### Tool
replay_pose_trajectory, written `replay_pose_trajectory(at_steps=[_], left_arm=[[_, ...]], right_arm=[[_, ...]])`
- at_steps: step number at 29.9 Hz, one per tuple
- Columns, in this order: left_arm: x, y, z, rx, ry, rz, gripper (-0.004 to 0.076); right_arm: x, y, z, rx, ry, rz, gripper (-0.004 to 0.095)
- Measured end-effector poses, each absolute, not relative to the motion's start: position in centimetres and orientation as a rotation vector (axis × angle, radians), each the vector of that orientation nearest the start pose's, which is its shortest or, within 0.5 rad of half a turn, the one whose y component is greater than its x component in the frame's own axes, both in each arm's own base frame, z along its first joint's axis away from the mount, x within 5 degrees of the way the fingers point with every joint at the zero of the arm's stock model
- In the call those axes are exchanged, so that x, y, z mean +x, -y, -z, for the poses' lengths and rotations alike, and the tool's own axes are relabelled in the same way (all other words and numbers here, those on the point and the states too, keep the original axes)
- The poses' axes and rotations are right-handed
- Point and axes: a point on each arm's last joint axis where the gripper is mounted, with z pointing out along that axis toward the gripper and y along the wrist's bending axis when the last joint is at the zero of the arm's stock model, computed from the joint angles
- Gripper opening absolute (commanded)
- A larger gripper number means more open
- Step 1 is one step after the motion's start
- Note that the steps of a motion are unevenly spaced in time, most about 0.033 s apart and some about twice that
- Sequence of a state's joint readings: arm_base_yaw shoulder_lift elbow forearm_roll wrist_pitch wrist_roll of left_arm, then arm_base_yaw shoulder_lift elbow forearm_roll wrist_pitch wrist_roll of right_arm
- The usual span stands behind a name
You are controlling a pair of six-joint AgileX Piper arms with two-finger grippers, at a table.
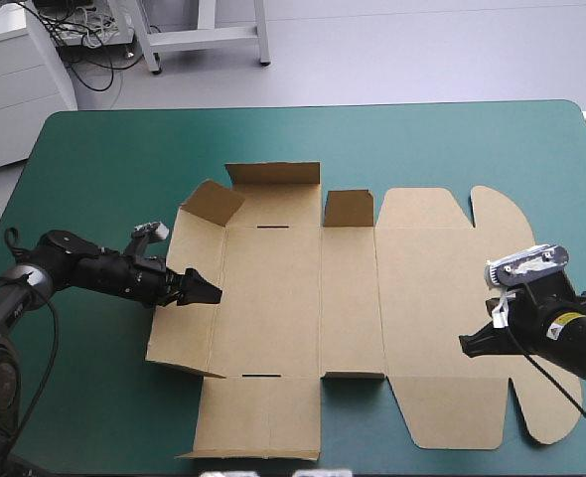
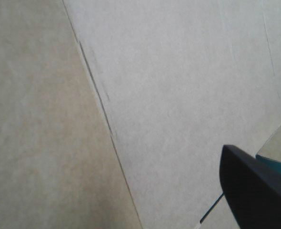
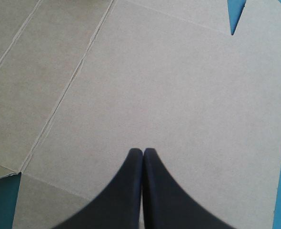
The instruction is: Fold the box
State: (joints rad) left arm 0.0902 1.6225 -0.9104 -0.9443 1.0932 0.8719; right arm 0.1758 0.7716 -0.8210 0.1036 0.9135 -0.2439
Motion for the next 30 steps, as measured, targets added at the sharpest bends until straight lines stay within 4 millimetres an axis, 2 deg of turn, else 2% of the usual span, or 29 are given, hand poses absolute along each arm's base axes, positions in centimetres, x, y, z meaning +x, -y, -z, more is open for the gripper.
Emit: replay_pose_trajectory(at_steps=[5,16,19,26,30], left_arm=[[28.0,5.3,-21.0,0.354,-2.68,1.086,0.0631],[27.5,5.3,-20.7,0.28,-2.789,1.066,0.0613],[27.6,5.2,-20.7,0.243,-2.799,1.064,0.0501],[27.5,5.0,-20.5,0.158,-2.846,1.039,-0.0008],[27.6,5.0,-20.4,0.121,-2.849,1.027,-0.0032]], right_arm=[[13.1,-3.1,-34.0,-0.455,-2.299,-0.094,-0.0023],[13.1,-3.1,-34.0,-0.455,-2.299,-0.094,-0.0023],[13.1,-3.1,-34.0,-0.455,-2.299,-0.094,-0.0023],[13.1,-3.1,-34.0,-0.455,-2.299,-0.094,-0.0023],[13.1,-3.1,-34.0,-0.455,-2.299,-0.094,-0.0023]])
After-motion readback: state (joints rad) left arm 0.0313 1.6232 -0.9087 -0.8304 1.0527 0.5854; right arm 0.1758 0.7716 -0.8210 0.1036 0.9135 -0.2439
